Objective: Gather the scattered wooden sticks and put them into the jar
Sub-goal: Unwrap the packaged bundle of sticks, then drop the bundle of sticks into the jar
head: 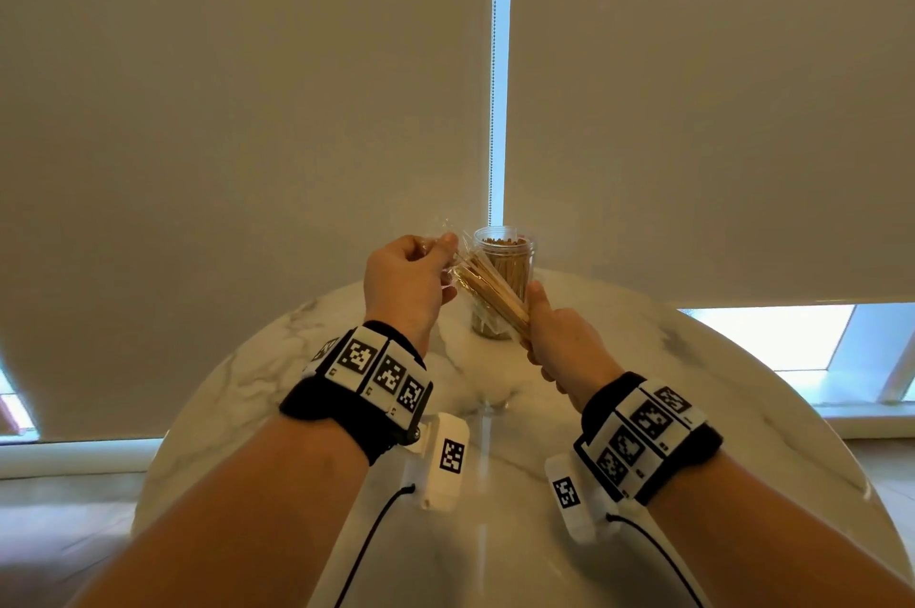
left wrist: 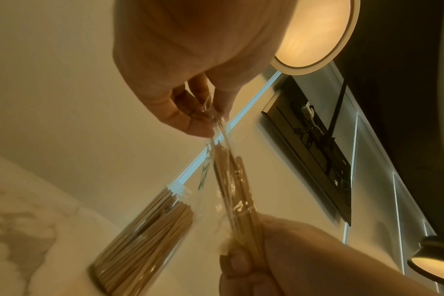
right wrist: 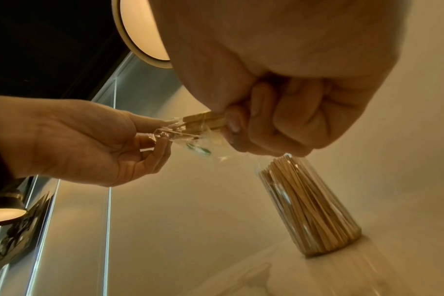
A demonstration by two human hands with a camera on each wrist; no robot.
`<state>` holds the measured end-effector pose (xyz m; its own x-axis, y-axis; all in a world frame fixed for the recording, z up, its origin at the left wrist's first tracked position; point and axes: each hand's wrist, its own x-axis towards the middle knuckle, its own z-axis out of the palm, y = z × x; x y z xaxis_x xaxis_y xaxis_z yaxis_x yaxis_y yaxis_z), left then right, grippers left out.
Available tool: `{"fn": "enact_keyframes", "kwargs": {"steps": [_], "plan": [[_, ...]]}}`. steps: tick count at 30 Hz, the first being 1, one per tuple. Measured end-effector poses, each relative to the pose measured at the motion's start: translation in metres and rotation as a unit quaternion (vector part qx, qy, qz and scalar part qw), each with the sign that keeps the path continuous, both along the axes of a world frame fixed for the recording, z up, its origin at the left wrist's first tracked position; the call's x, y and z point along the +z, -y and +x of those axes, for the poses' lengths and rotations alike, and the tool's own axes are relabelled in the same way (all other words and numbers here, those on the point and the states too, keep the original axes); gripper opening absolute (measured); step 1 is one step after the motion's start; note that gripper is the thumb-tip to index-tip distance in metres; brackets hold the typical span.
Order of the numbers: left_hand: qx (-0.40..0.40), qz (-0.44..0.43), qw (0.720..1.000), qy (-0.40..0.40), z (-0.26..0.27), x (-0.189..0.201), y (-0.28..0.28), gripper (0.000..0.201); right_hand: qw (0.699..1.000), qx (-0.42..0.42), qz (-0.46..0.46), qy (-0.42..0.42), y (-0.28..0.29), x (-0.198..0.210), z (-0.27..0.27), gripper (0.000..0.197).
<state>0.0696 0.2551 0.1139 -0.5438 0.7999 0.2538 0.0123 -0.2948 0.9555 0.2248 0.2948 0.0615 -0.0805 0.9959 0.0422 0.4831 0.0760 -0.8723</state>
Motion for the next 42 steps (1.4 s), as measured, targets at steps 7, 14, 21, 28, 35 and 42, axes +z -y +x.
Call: {"fn": "enact_keyframes", "kwargs": {"steps": [7,14,21,28,35,42], "plan": [[0.002,-0.003,1.000,0.028,0.000,0.001,0.001,0.027,0.999,0.006,0.006,0.037,-0.002,0.007,0.010,0.073],[0.050,0.009,0.995,0.091,-0.015,0.001,-0.001,0.024,0.990,-0.034,0.050,0.124,-0.014,-0.002,0.026,0.078],[0.043,-0.017,0.989,0.142,-0.036,-0.009,-0.006,0.023,0.990,-0.043,0.005,0.131,-0.016,-0.006,0.039,0.073],[0.090,-0.081,0.976,0.179,-0.058,-0.026,-0.013,0.022,0.986,-0.036,-0.054,0.157,-0.014,0.003,0.057,0.065],[0.162,-0.275,0.946,0.058,-0.092,-0.050,-0.020,0.068,0.991,-0.030,-0.085,0.100,-0.016,0.008,0.062,0.062],[0.047,-0.057,0.997,0.018,-0.043,-0.017,-0.018,0.029,0.993,0.028,-0.079,0.084,-0.014,0.008,0.024,0.062]]}}
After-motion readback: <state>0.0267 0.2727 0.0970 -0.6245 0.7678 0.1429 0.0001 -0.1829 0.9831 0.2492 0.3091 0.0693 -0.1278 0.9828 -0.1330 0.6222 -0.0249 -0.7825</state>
